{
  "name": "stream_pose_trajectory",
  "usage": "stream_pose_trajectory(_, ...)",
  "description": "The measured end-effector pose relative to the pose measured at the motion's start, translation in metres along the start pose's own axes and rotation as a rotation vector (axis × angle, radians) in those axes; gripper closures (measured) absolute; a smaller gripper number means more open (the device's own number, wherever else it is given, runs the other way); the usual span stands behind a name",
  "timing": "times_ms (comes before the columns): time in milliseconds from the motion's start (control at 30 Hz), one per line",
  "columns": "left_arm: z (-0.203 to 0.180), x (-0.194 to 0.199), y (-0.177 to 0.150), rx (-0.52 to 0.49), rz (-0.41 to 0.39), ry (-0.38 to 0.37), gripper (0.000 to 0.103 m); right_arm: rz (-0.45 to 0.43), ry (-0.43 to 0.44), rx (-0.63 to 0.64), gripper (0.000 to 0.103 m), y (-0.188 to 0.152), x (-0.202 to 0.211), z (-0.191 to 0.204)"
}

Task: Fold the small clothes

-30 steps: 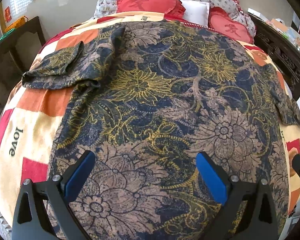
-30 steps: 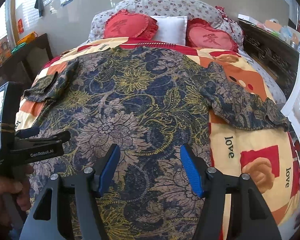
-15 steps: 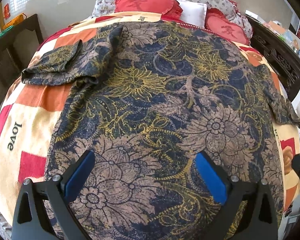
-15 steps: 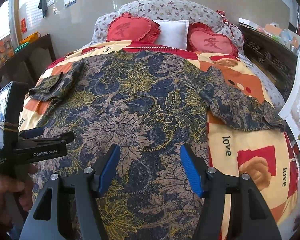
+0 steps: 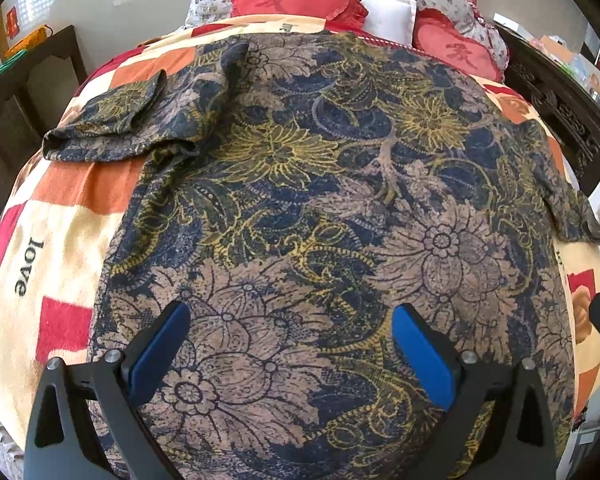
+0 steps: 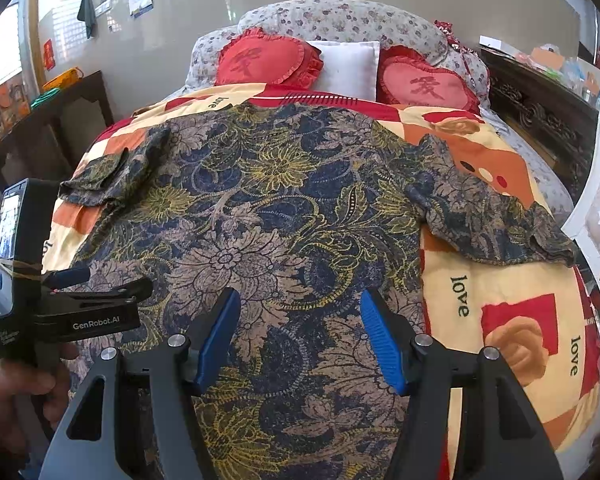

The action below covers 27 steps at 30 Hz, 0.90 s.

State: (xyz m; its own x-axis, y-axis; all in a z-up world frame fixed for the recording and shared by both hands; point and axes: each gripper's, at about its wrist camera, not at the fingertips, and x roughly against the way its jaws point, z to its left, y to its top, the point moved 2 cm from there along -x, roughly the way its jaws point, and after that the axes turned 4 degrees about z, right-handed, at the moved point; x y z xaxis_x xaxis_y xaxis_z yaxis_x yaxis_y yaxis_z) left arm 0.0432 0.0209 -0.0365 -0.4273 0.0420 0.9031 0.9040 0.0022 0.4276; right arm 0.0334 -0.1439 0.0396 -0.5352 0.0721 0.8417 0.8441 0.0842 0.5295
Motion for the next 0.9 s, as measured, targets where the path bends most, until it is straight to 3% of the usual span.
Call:
stream_pose_trajectory(267, 0.003, -0.004, 0.000, -0.017, -0.005, 0.035, 0.000, -0.005, -0.011, 0.011, 0.030, 0.009, -0.013, -0.001)
stream_pose_trajectory(433, 0.007, -0.017, 0.018, -0.060, -0.043, 0.078, 0.000, -0.019, -0.015, 0.017, 0.030, 0.015, -0.028, -0.003)
stream_pose_trajectory(633, 0.030, -0.055, 0.056, -0.016, -0.078, 0.014, 0.000, -0.084, -0.061, 0.032, 0.030, 0.024, -0.064, -0.017)
stream_pose_trajectory(700, 0.033, -0.068, 0.063, -0.020, -0.098, 0.008, 0.000, -0.054, -0.082, 0.023, 0.030, 0.029, -0.091, -0.025)
stream_pose_trajectory(833, 0.030, -0.070, 0.065, -0.020, -0.114, 0.038, 0.000, 0.055, -0.036, -0.055, 0.030, 0.031, -0.132, -0.042)
stream_pose_trajectory(900, 0.030, -0.071, 0.063, -0.014, -0.123, 0.039, 0.000, 0.054, -0.020, -0.076, 0.029, 0.031, -0.135, -0.044)
